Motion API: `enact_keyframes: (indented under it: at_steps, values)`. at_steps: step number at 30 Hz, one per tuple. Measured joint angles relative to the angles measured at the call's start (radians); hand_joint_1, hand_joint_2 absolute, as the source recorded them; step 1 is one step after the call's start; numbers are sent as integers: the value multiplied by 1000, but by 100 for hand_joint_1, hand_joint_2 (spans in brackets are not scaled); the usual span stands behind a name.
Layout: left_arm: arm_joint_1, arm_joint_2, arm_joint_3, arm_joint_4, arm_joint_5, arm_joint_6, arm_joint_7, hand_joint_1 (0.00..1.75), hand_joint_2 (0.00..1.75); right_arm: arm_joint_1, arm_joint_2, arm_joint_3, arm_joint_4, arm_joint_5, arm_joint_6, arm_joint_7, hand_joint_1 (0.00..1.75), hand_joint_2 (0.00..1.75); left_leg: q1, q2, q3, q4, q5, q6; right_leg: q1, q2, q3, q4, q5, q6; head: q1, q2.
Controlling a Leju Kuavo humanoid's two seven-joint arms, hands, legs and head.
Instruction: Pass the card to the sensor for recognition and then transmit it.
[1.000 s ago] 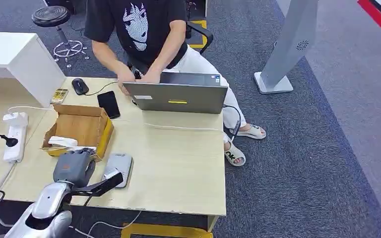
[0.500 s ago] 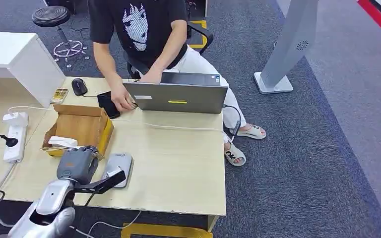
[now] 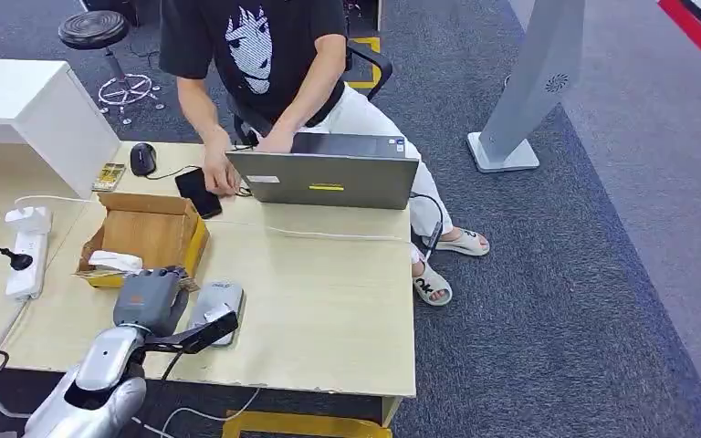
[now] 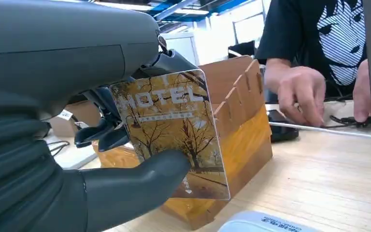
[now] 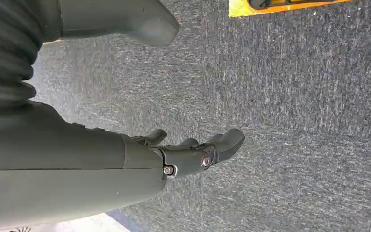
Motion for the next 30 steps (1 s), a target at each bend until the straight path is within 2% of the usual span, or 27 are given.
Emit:
enact_keyframes:
  at_steps: [30]
  values:
    - [-25, -47, -134, 10, 34, -14, -31, 175, 175, -12, -12, 29, 26, -23, -21, 0, 0, 175, 0, 0, 0, 0, 0, 0, 0, 0, 0, 0, 0, 0, 0, 0]
